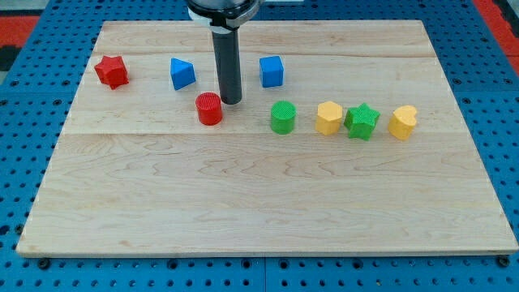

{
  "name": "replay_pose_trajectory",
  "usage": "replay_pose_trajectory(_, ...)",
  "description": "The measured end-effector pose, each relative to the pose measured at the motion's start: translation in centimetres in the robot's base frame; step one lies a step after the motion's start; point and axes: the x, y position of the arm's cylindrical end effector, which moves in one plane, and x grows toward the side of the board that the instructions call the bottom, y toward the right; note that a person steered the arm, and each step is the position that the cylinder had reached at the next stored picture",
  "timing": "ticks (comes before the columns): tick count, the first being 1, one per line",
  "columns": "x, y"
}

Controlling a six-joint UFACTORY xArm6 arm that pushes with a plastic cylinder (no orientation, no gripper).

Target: Place red circle to horizontal left of green circle

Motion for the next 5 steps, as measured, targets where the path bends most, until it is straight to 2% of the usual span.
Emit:
replay_pose_trajectory(2,-0.4,-1.6)
replay_pose_trajectory(4,-0.4,-9.0)
replay_pose_trajectory(5,0.7,-10.5)
